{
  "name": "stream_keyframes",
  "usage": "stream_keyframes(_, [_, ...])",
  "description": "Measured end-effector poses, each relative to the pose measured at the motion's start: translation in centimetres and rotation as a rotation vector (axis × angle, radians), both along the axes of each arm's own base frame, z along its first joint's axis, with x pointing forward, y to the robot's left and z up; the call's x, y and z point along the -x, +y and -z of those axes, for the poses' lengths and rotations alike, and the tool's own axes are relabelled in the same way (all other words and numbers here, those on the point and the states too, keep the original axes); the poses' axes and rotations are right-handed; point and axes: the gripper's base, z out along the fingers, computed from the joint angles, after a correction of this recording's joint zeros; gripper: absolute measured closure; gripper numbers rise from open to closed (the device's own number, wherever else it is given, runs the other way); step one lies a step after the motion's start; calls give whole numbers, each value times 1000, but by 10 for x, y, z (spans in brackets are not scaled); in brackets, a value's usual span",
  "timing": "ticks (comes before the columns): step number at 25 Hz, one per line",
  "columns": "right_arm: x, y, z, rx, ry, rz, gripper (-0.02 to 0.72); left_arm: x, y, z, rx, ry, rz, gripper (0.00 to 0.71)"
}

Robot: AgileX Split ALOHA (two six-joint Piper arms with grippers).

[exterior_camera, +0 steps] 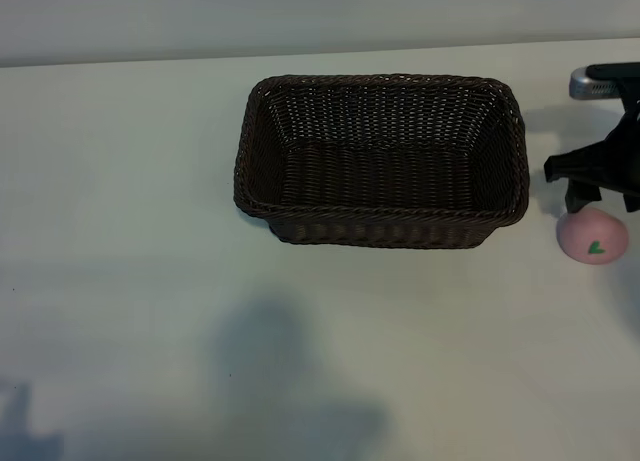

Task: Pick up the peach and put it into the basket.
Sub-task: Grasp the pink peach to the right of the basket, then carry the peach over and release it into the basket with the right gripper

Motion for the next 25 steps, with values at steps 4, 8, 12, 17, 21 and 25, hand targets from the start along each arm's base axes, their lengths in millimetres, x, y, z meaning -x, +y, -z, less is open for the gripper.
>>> stream_keyframes(4, [0, 0, 6, -1, 18, -1, 109, 0, 0, 0, 0, 0, 0, 126])
stream_keyframes(8, [1, 0, 14, -4, 63, -2, 116, 0, 0, 0, 0, 0, 0, 127])
stream_keyframes(12, [2, 0, 19, -5, 88, -3, 252, 0, 0, 0, 0, 0, 0, 127])
stream_keyframes(17, [4, 0, 19, -7, 106, -4, 597, 0, 0, 0, 0, 0, 0, 127])
stream_keyframes(21, [5, 0, 14, -5, 102, -5, 657, 0, 0, 0, 0, 0, 0, 127])
stream_keyframes(25, [5, 0, -10, -4, 59, -7, 662, 0, 0, 0, 0, 0, 0, 127])
